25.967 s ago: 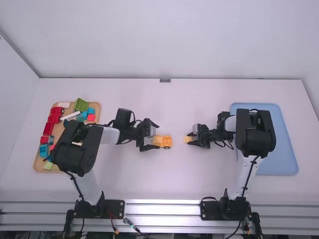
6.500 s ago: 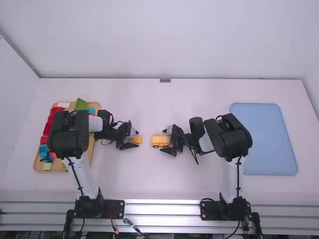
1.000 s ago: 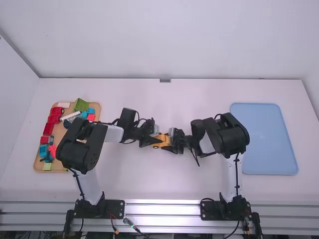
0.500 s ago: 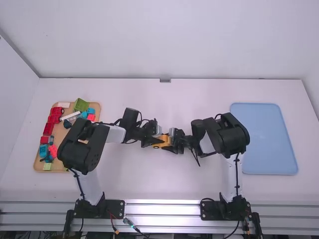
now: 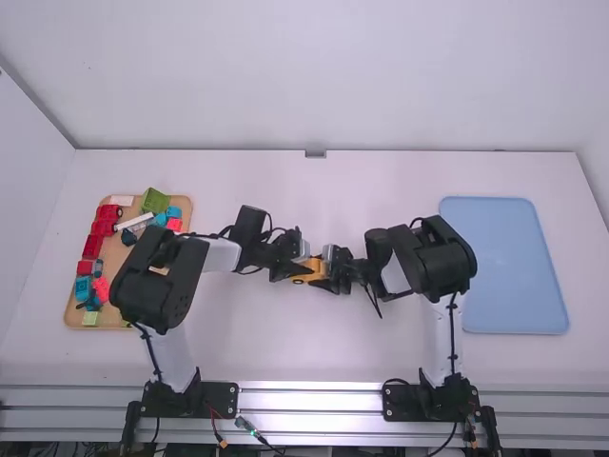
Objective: Assemble lego blocks to make yellow taxi
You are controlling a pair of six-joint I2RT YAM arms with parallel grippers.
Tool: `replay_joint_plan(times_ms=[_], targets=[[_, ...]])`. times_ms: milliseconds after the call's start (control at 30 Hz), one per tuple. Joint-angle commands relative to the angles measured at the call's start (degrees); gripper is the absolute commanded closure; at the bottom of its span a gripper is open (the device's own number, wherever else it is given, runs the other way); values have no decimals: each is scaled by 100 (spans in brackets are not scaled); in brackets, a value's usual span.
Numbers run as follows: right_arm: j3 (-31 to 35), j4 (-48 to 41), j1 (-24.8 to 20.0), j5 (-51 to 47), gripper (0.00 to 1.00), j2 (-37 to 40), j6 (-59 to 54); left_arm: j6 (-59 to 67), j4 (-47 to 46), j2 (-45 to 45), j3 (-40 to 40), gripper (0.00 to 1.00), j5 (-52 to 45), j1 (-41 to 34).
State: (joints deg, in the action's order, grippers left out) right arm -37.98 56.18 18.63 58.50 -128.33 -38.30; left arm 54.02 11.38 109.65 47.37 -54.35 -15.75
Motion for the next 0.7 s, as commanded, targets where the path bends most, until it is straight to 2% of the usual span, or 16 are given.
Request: replay_joint_plan(times_ms=[0,667], targets=[[52,-131,17,-286,45,-101,210,46,-81,323,-87,98,142,-205],[48,-131,17,-310,45,-101,212,-15,-210,511,-90,98,955,-232]])
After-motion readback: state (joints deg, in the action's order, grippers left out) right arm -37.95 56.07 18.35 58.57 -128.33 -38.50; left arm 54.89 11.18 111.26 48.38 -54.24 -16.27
